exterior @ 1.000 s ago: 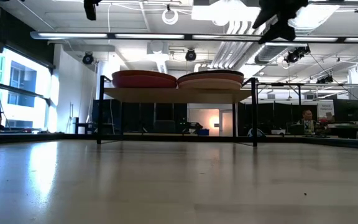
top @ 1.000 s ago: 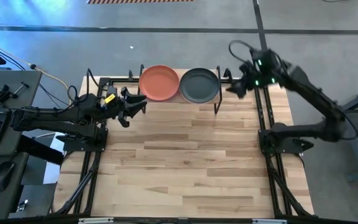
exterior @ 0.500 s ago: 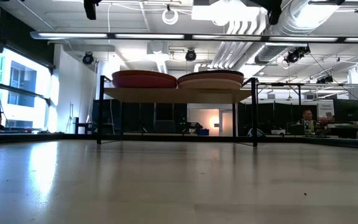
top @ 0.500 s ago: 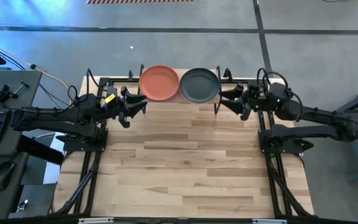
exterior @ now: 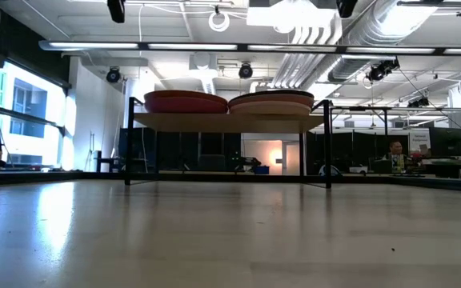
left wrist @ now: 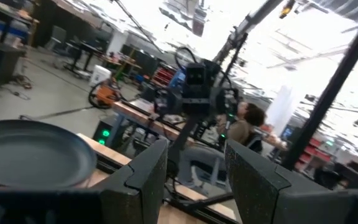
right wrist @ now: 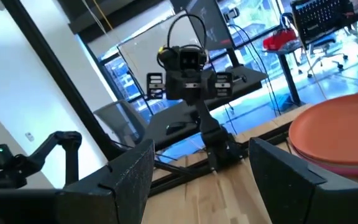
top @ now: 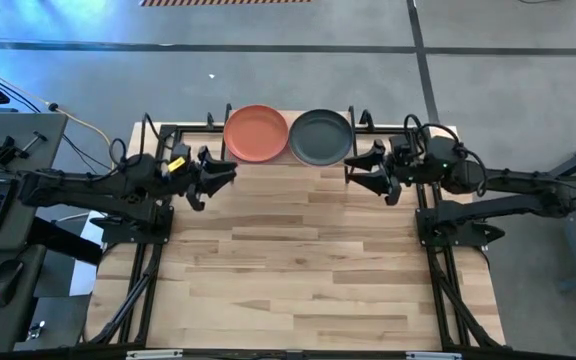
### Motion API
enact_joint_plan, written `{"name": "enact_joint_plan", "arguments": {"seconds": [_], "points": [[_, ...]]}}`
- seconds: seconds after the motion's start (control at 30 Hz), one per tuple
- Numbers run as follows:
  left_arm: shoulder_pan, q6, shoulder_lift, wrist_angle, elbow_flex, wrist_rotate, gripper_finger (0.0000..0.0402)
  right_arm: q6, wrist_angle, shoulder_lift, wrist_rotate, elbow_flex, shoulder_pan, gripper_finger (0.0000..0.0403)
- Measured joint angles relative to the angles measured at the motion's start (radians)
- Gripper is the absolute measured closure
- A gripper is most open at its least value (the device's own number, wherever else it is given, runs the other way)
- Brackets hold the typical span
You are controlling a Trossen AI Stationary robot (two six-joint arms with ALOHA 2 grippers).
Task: Place and stack plates onto a shelf
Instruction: Return to Home Position
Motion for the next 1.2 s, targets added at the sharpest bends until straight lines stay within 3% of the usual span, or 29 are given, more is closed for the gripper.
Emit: {"name": "enact_joint_plan", "arguments": {"seconds": [0.23, 0.43, 0.6, 0.97, 1.2], "points": [[-0.098, 0.071, 0.0, -0.008, 0.0, -0.045, 0.025, -0.049, -0.045, -0.001, 0.0, 0.023, 0.0, 0.016], [-0.106, 0.093, -0.007, 0.01, 0.0, -0.047, 0.025, -0.052, -0.044, 0.001, 0.0, 0.023, 0.0, 0.016], [-0.087, 0.096, -0.006, 0.009, 0.0, -0.034, 0.025, -0.045, -0.044, 0.001, 0.0, 0.023, 0.0, 0.016], [0.018, 0.132, -0.042, -0.008, 0.0, 0.096, 0.025, -0.078, -0.044, 0.001, 0.004, 0.023, 0.0, 0.016], [0.034, 0.119, -0.17, -0.206, 0.0, 0.024, 0.025, -0.051, -0.044, 0.001, 0.005, 0.023, 0.0, 0.016]]}}
